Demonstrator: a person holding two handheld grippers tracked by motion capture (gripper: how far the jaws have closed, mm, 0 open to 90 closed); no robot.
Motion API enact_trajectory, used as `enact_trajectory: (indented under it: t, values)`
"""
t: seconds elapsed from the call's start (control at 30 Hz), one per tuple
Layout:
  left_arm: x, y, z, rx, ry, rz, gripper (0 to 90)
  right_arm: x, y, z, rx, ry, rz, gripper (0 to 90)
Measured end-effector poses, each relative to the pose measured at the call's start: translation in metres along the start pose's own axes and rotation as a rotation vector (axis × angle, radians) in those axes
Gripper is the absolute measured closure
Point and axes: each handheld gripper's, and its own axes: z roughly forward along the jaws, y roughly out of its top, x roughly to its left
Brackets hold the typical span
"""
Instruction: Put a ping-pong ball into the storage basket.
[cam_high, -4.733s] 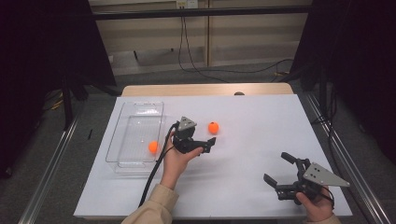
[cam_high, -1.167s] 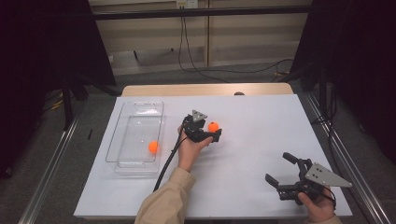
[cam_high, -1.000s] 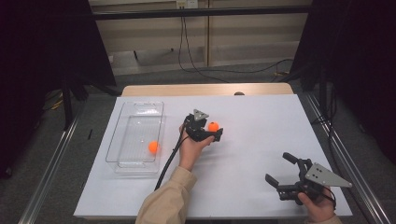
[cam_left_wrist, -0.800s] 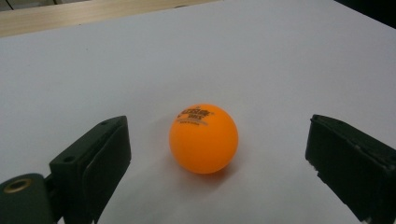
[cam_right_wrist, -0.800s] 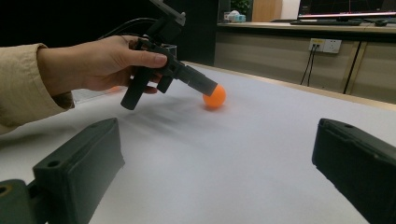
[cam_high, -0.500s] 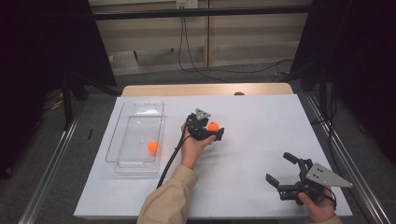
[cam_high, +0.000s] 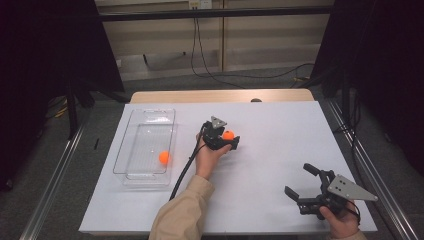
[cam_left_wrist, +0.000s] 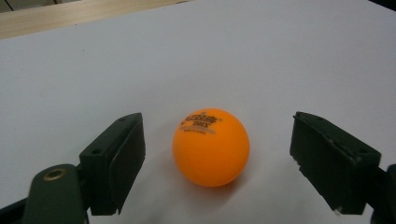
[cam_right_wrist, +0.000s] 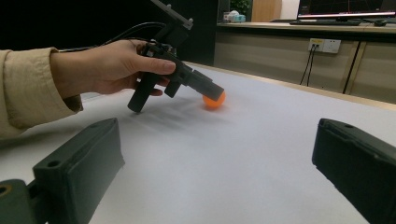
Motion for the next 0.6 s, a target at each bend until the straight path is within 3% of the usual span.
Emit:
enact_trajectory:
  t: [0.6]
  values:
    - [0.0008,0.0039,0.0048,0.034,-0.009,-0.005,32.0,0.0003,0.0000,-0.0011,0.002,0.000,0.001,1.2]
